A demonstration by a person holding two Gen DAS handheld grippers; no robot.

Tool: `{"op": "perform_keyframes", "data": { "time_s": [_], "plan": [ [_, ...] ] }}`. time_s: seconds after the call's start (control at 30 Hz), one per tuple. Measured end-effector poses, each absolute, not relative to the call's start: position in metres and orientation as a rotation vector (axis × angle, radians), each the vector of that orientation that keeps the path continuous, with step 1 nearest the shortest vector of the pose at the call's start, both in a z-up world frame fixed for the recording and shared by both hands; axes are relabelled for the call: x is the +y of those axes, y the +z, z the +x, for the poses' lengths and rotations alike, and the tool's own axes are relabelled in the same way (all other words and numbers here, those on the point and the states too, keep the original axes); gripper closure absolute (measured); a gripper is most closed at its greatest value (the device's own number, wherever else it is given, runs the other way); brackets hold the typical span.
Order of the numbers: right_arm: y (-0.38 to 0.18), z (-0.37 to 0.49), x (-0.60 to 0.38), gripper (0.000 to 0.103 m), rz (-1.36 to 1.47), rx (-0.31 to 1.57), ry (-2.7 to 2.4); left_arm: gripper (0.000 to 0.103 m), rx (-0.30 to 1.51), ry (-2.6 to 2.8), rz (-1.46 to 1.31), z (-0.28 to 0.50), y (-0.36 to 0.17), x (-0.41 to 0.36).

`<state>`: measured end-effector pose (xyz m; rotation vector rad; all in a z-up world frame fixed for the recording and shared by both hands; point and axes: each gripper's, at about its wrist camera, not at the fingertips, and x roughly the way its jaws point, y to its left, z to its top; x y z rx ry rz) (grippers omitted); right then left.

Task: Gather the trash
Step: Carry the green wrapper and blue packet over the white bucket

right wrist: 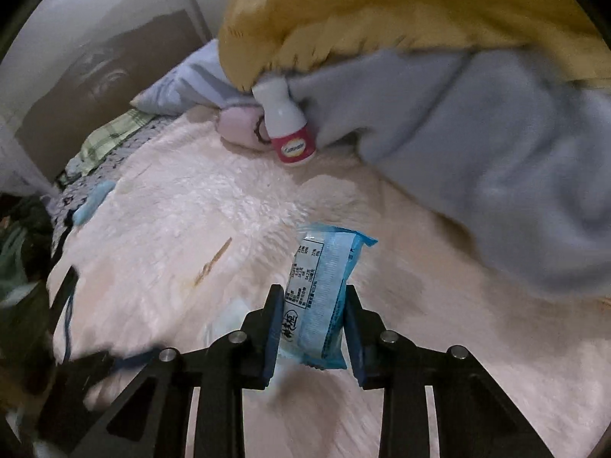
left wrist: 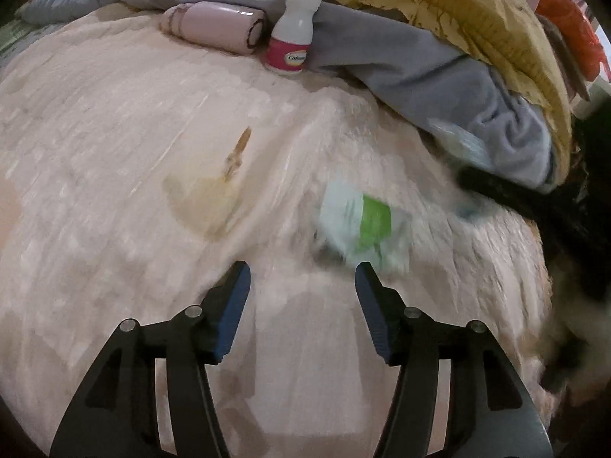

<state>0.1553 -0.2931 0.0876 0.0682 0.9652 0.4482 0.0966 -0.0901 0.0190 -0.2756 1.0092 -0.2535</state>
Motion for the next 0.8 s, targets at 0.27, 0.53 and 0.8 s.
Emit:
{"op": "perform_keyframes", "data": {
  "time_s": [0.27, 0.53, 0.8],
  "plan": [
    [0.121, 0.078, -0.361, 0.074, 0.032, 0.937, 0.442, 0.019, 0.99, -0.195, -0.26, 0.135, 0.007, -0.128],
    [0.128, 0.029, -0.377, 0.074, 0.055, 0.913, 0.438, 0.085, 0.981, -0.275, -0.218, 0.105, 0.028, -0.136],
    [0.136, -0.018, -0.39, 0.074, 0.081, 0.868, 0.404, 0.088, 0.951, -0.396, -0.234, 0.037, 0.072, -0.148]
  ]
}}
